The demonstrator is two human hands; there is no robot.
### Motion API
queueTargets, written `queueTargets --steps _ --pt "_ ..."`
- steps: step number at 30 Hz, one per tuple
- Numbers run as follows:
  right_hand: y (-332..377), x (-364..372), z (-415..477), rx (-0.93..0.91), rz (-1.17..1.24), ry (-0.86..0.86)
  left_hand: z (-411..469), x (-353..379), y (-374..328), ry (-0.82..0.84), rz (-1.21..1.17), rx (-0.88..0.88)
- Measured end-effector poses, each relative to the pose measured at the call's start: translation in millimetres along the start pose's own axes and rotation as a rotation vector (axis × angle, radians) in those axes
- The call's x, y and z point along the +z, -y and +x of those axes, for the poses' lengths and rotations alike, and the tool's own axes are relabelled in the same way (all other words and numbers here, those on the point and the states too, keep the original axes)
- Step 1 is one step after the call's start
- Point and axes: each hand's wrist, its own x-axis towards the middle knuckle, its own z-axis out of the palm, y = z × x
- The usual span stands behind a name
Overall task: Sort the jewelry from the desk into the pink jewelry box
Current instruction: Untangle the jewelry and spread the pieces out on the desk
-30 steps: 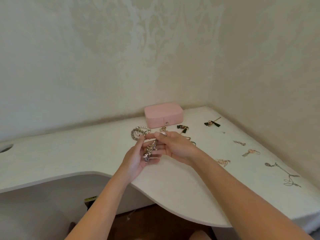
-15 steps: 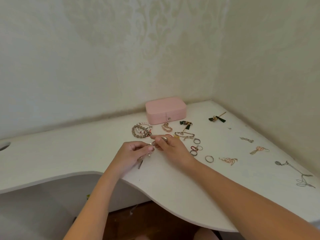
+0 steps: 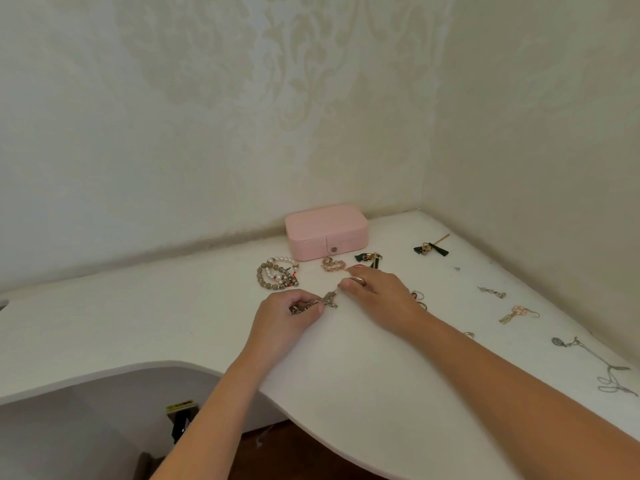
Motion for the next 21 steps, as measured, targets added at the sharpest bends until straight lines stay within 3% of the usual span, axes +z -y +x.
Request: queueTargets --steps 6,10,12,16,21 --pt "-17 -7 -1 0.052 0.227 -0.092 8 13 -8 -0.037 -0.019 0.056" --pt "0 -6 -1 0.098 0.769 -0.034 10 13 -4 -0.032 -0.021 0.083" --pt "5 -4 -1 0.115 0.904 0.016 10 14 -3 -0.035 -0.014 0.082" --pt "6 0 0 0.115 0.899 0.037 8 14 -4 0.017 -0.077 0.075" --pt "-2 1 4 0.066 0.729 -0.067 6 12 -12 0.009 -0.234 0.056"
